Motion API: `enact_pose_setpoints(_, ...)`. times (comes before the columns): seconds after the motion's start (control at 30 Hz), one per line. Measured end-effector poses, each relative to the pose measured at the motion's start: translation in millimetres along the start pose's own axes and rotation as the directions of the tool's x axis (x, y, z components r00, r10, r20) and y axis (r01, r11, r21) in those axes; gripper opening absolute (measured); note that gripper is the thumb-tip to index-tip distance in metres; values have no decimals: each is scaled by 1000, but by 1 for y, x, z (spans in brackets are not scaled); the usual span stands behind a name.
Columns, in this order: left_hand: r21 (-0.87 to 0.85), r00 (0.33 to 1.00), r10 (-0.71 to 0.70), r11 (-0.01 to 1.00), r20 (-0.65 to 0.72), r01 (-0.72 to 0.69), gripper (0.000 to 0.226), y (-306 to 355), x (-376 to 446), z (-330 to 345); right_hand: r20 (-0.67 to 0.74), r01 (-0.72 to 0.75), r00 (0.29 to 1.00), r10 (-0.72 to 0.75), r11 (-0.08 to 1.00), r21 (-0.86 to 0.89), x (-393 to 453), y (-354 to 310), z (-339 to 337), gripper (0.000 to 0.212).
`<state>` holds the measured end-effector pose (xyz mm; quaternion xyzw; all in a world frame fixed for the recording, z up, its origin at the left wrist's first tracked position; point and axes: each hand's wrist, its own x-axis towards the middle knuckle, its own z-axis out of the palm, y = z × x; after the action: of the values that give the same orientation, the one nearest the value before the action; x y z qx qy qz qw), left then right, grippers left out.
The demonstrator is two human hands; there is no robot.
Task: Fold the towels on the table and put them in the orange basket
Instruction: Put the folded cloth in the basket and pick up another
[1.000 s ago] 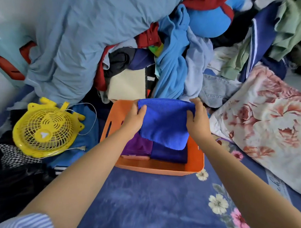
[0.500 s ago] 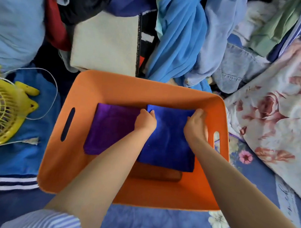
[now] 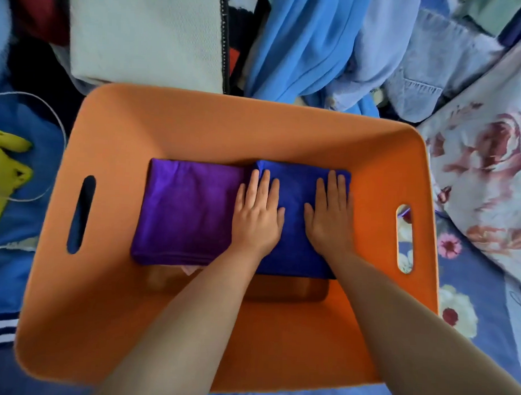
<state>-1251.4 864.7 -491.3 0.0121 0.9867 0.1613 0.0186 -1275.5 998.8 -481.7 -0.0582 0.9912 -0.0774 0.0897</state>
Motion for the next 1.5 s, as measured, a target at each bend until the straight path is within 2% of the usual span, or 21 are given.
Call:
enact_pose_setpoints(0.17, 20, 998, -22, 1000, 52, 21, 56, -3, 2, 13, -26, -3, 1000, 4, 1000, 23, 3, 3, 12, 55)
enact_pose_setpoints(0.4, 65, 968, -65, 997, 242, 51, 57, 1, 6, -12, 169, -37, 985, 39, 999, -11, 3, -3, -15, 56)
enact_pose_setpoints(0.5, 111, 957, -111, 990, 268, 84, 54, 8, 1, -47, 187, -18, 982, 10, 999, 41, -7, -16, -49, 54)
enact_pose_setpoints(0.63, 161, 965, -102, 985, 242, 64, 45, 22, -14, -113, 122, 49, 991, -58, 996, 79, -33, -31, -111, 50)
enact_pose_setpoints(0.8, 227, 986, -105, 971, 131, 74, 34, 47, -49, -202, -14, 163, 987, -163, 983, 89, -77, -44, -194, 45)
enact_pose_setpoints(0.93, 273, 994, -99, 958, 52, 81, 28, 70, -93, -266, -152, 227, 966, -210, 969, 100, -128, -58, -250, 35)
enact_pose_setpoints(1.1, 348, 998, -68, 935, -8, 67, 27, 95, -174, -331, -293, 291, 923, -250, 951, 103, -216, -61, -298, 37)
enact_pose_setpoints(1.27, 387, 999, 29, 922, -29, -16, 29, 126, -248, -380, -323, 249, 917, -232, 968, 11, -306, -65, -337, 41)
enact_pose_setpoints(1.5, 425, 963, 269, 870, 13, -249, 32, 200, -368, -420, -402, -21, 914, 47, 997, 70, -478, -56, -378, 41)
